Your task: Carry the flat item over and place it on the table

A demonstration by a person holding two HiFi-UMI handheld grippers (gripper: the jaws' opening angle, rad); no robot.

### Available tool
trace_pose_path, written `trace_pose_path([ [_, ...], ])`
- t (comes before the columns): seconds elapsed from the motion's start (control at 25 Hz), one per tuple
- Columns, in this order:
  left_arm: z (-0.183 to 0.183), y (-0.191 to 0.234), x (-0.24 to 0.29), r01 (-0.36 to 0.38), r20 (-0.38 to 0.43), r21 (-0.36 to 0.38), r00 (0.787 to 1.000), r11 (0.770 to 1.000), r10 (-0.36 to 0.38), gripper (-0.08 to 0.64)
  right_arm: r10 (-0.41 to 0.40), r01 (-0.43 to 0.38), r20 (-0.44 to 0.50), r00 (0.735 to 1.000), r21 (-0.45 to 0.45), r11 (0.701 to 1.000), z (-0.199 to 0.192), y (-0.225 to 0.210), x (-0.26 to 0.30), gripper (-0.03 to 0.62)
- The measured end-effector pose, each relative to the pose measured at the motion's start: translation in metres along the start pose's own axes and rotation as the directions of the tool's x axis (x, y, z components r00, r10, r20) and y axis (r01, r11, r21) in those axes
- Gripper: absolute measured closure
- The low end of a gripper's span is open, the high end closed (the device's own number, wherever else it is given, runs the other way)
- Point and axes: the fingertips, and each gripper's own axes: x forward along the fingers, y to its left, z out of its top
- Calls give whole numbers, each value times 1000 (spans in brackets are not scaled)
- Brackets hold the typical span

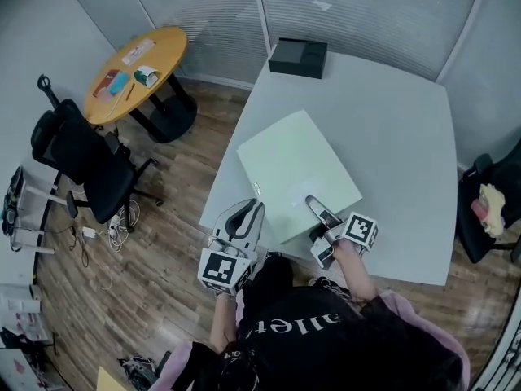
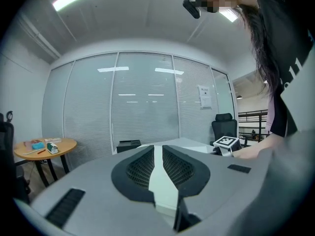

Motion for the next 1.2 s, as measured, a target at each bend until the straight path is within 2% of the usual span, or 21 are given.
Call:
trace_pose_path([
  [0.28,-24,59,16,52,-44,-26,998,998,-53,496,-54,50,59,997,68,996,10,-19,63,311],
  [0.36,-39,67,22,78,-70,-20,994,997,-79,428,-70,64,72,995,84,994,13,-30,77,311],
  [0.44,-55,86,34,108,-109,-2,988,994,-107,393,-93,84,88,992,105,991,20,-39,106,311],
  [0.6,-96,106,55,182,-202,35,964,983,-171,349,-146,127,126,981,146,981,32,-59,148,311],
  [0.76,-132,111,69,246,-263,28,937,969,-230,324,-142,104,178,974,211,972,39,-69,168,311],
  [0.84,-147,116,78,258,-289,27,927,966,-239,318,-137,83,213,967,245,966,43,-74,176,313],
  [1.0,-178,125,99,272,-359,43,902,961,-239,310,-143,76,260,955,253,964,50,-80,189,314],
  [1.2,-204,126,119,274,-424,37,875,961,-233,299,-177,113,250,952,249,962,49,-87,190,299],
])
